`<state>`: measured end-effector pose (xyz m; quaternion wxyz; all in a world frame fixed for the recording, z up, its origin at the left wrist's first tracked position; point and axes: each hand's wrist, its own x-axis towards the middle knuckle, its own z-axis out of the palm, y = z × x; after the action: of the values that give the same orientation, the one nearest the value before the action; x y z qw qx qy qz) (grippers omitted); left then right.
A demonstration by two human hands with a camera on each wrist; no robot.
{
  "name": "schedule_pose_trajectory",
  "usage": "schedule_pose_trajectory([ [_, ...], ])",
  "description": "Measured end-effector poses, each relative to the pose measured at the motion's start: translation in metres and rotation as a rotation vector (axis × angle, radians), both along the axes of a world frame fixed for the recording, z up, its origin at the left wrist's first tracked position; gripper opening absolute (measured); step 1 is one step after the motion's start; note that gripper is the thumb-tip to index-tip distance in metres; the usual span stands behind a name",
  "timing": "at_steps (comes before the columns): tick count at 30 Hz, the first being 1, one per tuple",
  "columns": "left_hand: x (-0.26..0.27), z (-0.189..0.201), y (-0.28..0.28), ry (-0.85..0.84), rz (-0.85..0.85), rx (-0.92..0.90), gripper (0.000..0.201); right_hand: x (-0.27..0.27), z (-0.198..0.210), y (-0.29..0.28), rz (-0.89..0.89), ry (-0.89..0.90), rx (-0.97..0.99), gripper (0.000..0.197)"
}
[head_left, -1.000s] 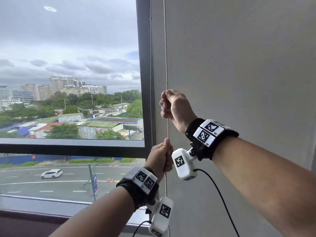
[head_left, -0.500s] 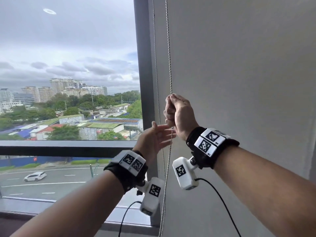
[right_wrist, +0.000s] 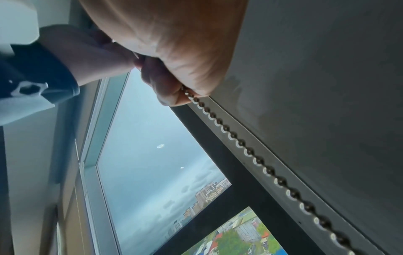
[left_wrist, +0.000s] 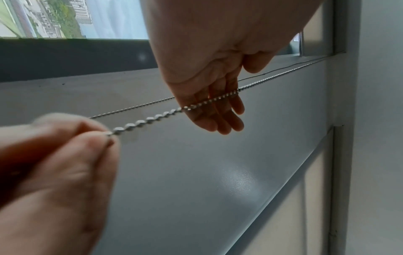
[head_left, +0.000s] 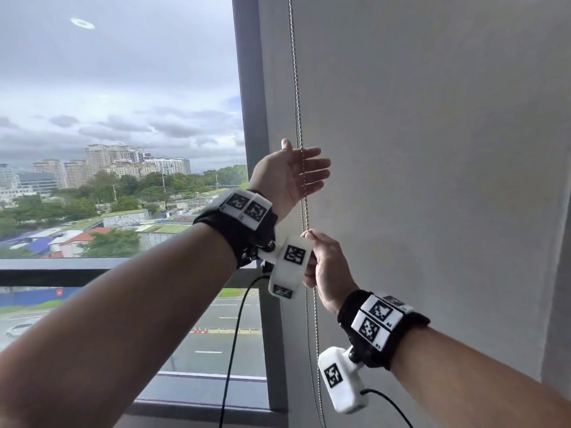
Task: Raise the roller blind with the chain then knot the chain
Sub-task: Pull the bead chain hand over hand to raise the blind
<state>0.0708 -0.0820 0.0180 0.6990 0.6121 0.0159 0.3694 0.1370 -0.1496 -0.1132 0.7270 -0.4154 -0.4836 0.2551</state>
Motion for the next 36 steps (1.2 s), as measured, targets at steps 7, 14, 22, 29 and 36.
schedule_pose_trajectory([
  [7,0.018,-0.014,-0.002,-0.022,0.060,-0.077,0.042,0.001,-0.037,-0.010,-0.010,0.051,-0.058,0.029],
  [14,0.025,-0.018,-0.011,-0.087,0.198,-0.031,0.042,-0.008,-0.029,-0.022,-0.119,0.058,-0.104,0.041],
  [22,0.018,-0.038,-0.008,-0.064,0.231,-0.024,0.041,0.012,-0.013,-0.004,-0.075,-0.182,-0.023,0.035],
  [29,0.007,-0.101,0.001,0.006,0.228,-0.064,0.032,0.026,0.051,0.010,-0.088,-0.222,0.071,0.035],
  [36,-0.003,-0.162,0.004,0.157,0.252,-0.118,0.041,0.013,0.103,0.025,0.027,-0.131,0.048,0.038],
])
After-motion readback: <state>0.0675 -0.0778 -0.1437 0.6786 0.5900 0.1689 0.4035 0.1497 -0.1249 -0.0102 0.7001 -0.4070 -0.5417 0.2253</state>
